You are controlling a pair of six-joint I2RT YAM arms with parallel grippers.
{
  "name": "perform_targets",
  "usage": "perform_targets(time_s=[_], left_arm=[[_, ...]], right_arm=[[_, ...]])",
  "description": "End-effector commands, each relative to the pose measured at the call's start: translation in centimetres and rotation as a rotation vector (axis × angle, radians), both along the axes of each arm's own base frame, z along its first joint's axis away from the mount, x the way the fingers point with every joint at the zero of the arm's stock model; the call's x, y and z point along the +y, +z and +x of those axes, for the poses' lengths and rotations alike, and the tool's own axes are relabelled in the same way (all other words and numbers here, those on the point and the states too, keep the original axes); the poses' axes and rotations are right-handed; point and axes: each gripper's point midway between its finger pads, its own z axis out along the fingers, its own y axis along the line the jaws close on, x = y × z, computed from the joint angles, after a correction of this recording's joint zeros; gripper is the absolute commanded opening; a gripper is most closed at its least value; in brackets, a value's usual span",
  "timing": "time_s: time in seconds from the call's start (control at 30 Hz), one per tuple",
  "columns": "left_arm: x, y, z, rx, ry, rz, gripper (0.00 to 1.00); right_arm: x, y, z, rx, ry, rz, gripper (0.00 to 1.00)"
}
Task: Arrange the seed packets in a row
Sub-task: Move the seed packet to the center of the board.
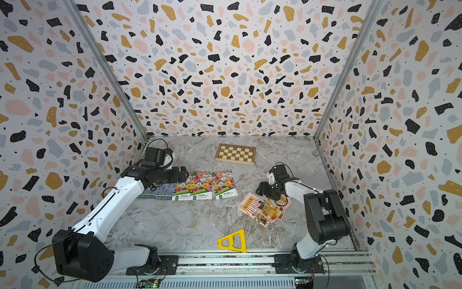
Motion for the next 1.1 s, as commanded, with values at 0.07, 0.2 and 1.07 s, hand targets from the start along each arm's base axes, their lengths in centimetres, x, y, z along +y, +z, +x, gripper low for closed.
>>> perform_targets(time_s=[0.07, 0.2, 1.07], left_arm=[[-5.6, 0.9, 0.5, 0.047, -0.068, -0.263, 0.95], [-9.9, 0.0, -0.4, 0.1, -0.135, -0.308, 0.91], [-20.1, -12.1, -3.0, 0.411, -0.306, -0.161, 0.77]], right_arm=[[-0.7, 1.0, -1.0, -0.01, 0.034, -0.06, 0.69], [1.8, 1.1, -1.6, -0.002, 0.119, -0.071, 0.69], [-0.6, 0.5, -2.5, 0.007, 0.047, -0.165, 0.66]])
